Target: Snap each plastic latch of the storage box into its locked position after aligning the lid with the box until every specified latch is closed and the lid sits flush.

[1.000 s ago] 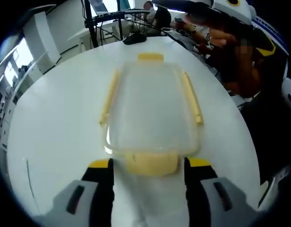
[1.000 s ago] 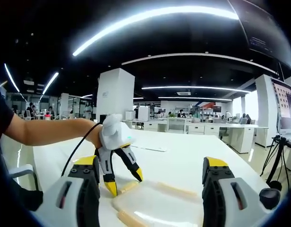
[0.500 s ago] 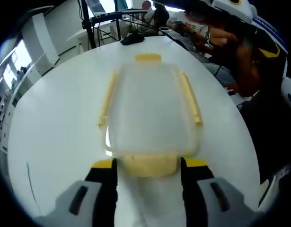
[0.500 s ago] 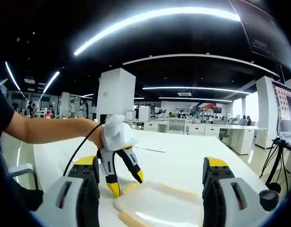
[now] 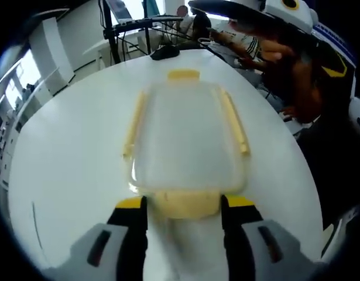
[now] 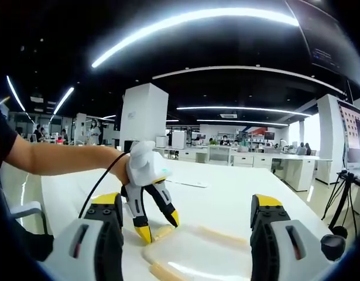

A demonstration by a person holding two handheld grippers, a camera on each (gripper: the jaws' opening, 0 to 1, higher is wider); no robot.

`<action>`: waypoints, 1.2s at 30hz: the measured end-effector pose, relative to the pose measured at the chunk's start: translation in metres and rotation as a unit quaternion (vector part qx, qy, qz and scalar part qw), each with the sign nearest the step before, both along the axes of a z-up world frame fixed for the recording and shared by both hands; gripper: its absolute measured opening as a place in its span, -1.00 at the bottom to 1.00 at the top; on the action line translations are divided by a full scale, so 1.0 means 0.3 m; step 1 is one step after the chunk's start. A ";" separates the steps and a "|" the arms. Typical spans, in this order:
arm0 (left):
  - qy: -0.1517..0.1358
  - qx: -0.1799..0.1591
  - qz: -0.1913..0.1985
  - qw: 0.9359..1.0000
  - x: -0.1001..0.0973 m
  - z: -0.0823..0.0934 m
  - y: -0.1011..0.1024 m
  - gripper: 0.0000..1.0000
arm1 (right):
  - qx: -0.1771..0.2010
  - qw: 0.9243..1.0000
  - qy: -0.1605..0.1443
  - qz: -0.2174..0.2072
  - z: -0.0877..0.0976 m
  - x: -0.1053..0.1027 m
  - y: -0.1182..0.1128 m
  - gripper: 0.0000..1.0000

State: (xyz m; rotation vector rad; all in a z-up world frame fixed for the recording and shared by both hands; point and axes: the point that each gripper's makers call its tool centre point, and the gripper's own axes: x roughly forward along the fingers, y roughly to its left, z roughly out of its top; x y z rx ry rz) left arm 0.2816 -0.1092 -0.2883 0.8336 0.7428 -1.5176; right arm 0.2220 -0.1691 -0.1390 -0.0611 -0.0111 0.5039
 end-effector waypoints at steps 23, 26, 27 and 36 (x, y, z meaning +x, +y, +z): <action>0.000 0.001 -0.009 1.000 -0.013 -0.007 -0.006 -0.09 | -0.001 1.000 0.003 -0.002 -0.008 0.009 -0.019 0.81; 0.000 0.001 -0.009 1.000 -0.013 -0.009 -0.007 -0.10 | -0.002 1.000 0.004 -0.001 -0.014 0.011 -0.015 0.81; 0.000 0.001 -0.008 1.000 -0.013 -0.009 -0.008 -0.10 | -0.002 1.000 0.005 -0.001 -0.016 0.011 -0.015 0.81; -0.002 0.006 -0.008 1.000 -0.025 -0.011 -0.008 -0.14 | -0.003 1.000 0.006 0.001 -0.019 0.004 -0.011 0.81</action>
